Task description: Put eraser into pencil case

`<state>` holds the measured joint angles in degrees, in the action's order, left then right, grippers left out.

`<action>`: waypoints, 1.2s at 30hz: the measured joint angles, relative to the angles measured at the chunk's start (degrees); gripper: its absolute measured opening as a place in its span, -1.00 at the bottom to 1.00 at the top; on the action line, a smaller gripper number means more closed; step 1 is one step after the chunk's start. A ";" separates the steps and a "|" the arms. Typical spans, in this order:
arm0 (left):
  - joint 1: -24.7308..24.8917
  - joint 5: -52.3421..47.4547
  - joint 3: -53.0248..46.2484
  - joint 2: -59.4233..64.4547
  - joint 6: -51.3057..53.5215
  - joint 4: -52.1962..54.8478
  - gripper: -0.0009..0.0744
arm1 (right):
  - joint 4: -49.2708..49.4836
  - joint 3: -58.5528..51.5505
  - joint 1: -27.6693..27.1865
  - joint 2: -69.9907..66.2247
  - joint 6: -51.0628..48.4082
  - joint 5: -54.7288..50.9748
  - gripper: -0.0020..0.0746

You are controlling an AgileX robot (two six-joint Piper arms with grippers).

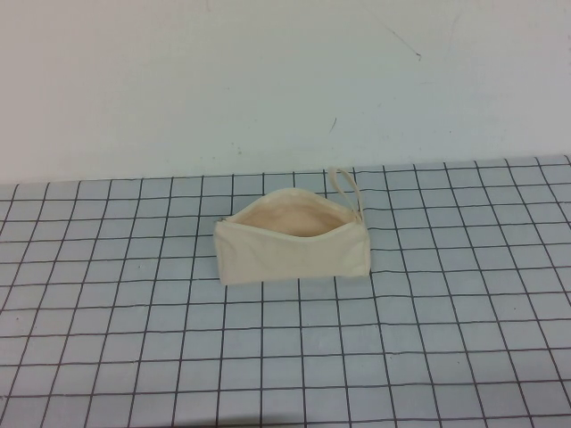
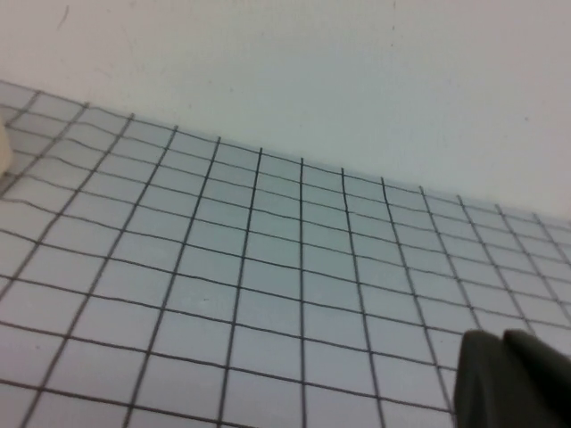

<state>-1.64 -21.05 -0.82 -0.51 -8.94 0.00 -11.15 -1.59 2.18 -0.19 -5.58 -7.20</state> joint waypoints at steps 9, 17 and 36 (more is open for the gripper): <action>0.00 0.00 0.00 0.00 0.00 0.00 -0.98 | 8.93 0.00 0.00 0.13 1.17 -7.82 -0.95; 0.00 0.00 0.00 0.00 0.00 0.00 -0.98 | 9.04 0.00 0.00 0.40 5.90 -11.90 -0.95; 0.00 0.00 0.00 0.00 0.00 0.00 -0.98 | 9.04 0.10 0.00 0.40 6.65 -12.88 -0.95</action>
<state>-1.64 -21.05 -0.82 -0.51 -8.94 0.00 -2.11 -1.49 2.18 0.20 1.07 -20.08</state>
